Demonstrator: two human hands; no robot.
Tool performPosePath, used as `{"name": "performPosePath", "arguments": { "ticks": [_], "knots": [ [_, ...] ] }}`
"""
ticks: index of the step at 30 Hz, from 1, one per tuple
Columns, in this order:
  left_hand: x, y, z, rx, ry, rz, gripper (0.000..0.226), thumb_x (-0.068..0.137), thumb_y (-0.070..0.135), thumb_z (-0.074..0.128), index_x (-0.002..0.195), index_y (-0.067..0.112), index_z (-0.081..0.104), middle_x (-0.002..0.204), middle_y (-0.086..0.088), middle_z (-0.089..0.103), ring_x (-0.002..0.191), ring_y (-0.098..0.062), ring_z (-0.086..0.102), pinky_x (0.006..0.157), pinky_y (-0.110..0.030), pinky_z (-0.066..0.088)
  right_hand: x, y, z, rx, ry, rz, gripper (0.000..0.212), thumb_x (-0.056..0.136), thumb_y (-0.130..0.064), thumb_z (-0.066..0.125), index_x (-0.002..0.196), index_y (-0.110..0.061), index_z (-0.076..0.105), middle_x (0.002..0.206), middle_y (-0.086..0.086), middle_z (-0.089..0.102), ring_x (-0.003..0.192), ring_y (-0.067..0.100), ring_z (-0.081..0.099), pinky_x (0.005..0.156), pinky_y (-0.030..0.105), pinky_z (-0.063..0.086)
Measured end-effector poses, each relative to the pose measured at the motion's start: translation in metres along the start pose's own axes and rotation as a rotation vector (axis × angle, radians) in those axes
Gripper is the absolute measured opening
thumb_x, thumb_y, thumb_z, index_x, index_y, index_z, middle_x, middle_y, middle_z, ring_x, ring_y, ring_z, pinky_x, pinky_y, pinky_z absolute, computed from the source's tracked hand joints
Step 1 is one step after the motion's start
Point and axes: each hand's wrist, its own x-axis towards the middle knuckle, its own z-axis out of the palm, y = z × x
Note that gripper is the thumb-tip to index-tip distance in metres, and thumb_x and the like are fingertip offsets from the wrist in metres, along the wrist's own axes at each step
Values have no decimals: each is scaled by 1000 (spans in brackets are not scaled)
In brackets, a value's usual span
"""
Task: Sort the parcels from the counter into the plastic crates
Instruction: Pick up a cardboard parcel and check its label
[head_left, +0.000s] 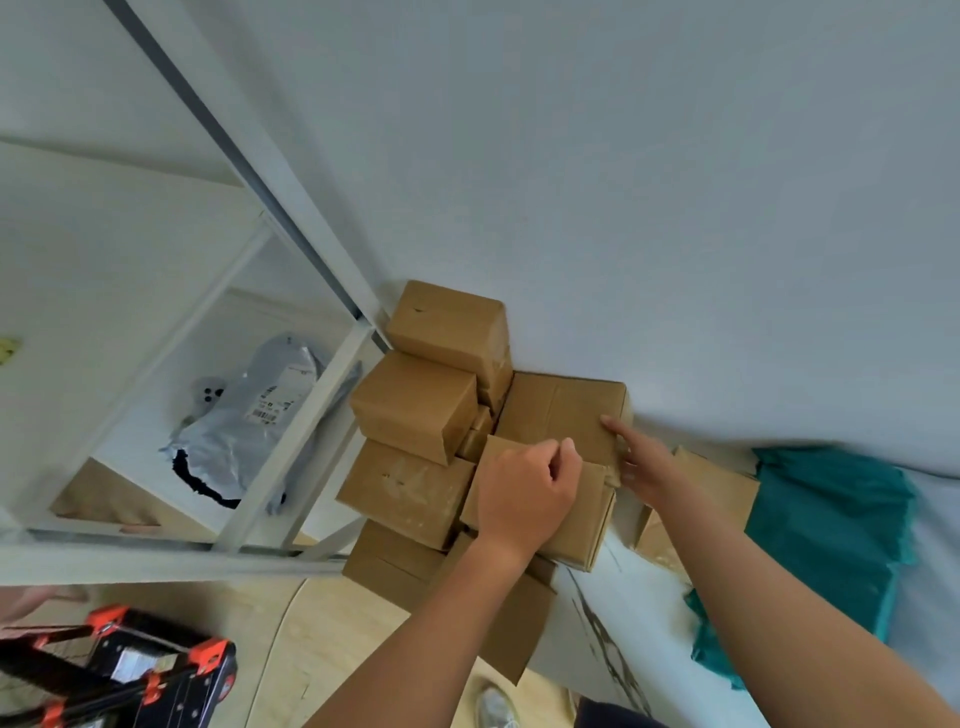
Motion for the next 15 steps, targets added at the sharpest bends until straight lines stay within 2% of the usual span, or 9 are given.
{"name": "performPosePath", "arguments": {
  "ticks": [1, 3, 4, 7, 10, 12, 15],
  "knots": [
    [-1, 0, 0, -8, -1, 0, 52, 109, 36, 46, 60, 20, 50, 48, 6, 42, 45, -18, 41, 43, -30, 30, -2, -2, -1, -15, 46, -30, 74, 79, -51, 85, 130, -1, 62, 105, 12, 70, 77, 21, 68, 56, 28, 52],
    [-1, -2, -2, -35, -10, -13, 52, 108, 36, 47, 59, 19, 50, 48, 4, 45, 48, -21, 45, 44, -30, 32, -5, -3, -7, -52, 128, -63, 99, 55, -70, 90, 124, -2, 66, 106, 11, 72, 83, 24, 68, 60, 31, 50],
    [-1, -2, -3, -46, -15, -23, 53, 108, 37, 47, 59, 18, 51, 49, 2, 47, 49, -23, 47, 44, -31, 33, -11, -4, -11, -54, 134, -76, 99, 54, -73, 88, 122, -3, 67, 102, 9, 71, 81, 24, 64, 61, 32, 47],
    [1, 1, -7, -72, -51, -38, 54, 109, 36, 48, 59, 17, 52, 50, 0, 48, 48, -18, 45, 46, -29, 34, -37, -12, -19, -18, 137, -128, 71, 79, -59, 81, 123, -5, 64, 97, 6, 64, 80, 21, 56, 65, 34, 44],
    [-2, -1, -13, -62, -95, -22, 51, 107, 39, 47, 60, 18, 49, 52, 1, 48, 50, -19, 48, 48, -26, 33, -75, -25, -26, 36, 132, -231, 71, 79, -58, 81, 124, -7, 63, 106, 8, 66, 87, 23, 60, 69, 35, 48],
    [-7, -6, -15, -60, -112, 17, 49, 105, 40, 48, 62, 18, 50, 53, -1, 51, 52, -20, 53, 51, -35, 42, -111, -34, -28, 76, 125, -301, 68, 80, -57, 81, 122, -7, 65, 110, 10, 69, 93, 25, 65, 69, 34, 52],
    [-14, -14, -18, -44, -119, 74, 45, 103, 38, 51, 63, 18, 50, 52, 0, 50, 49, -18, 52, 51, -40, 45, -172, -42, -22, 143, 94, -409, 48, 91, -50, 71, 117, -10, 67, 100, 5, 66, 82, 19, 64, 61, 29, 52]
  ]
}}
